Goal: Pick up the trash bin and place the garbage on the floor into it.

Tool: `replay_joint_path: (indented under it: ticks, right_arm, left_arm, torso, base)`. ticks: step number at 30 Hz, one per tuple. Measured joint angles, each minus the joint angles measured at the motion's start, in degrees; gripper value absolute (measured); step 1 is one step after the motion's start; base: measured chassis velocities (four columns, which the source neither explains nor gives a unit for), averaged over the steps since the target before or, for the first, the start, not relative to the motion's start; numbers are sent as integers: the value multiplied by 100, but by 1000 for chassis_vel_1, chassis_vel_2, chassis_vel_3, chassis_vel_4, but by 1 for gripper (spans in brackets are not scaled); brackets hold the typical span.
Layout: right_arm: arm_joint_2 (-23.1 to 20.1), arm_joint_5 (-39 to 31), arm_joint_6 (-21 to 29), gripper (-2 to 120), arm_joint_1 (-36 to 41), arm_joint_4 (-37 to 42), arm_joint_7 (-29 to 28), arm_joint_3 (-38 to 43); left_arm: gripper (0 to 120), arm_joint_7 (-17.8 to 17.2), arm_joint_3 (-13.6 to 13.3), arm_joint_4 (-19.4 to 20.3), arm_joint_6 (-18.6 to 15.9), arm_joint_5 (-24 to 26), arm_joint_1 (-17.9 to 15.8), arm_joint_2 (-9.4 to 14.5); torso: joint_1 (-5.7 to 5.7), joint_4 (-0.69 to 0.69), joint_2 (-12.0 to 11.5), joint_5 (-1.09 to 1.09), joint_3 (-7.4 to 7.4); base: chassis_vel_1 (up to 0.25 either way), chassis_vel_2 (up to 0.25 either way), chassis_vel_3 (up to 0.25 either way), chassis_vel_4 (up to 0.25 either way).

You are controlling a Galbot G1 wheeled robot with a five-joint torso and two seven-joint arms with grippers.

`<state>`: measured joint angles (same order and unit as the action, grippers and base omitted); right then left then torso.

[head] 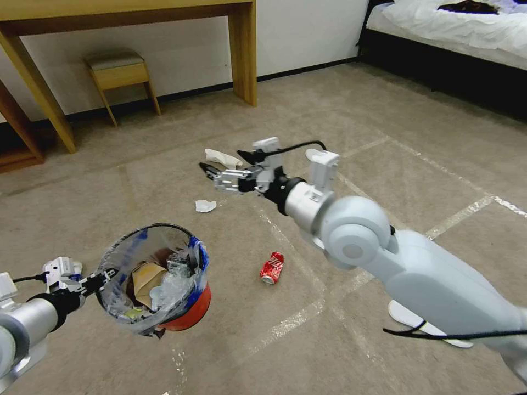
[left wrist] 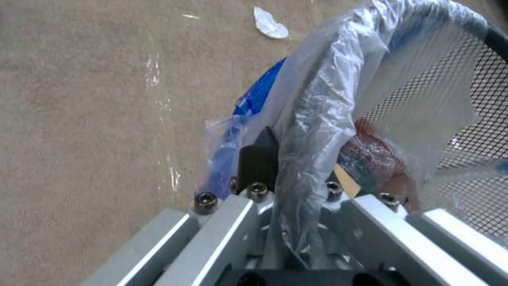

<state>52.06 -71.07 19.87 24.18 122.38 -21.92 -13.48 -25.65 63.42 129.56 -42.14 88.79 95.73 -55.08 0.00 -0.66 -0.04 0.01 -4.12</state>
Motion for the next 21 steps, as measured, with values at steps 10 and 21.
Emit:
replay_joint_path:
  ticks: [10, 21]
  right_arm:
    - [-441, 438, 30, 100, 1281, -108, -404, 979]
    - [-431, 1261, -718, 100, 2402, -409, -237, 1597]
  left_arm:
    - [1, 10, 142, 136, 1, -11, 149, -107]
    - [1, 51, 216, 199, 1, -134, 197, -290]
  torso:
    - [0, -1, 0, 0, 1]
    - [0, 0, 0, -1, 1]
  base:
    - [0, 0, 0, 0]
    - [0, 0, 0, 0]
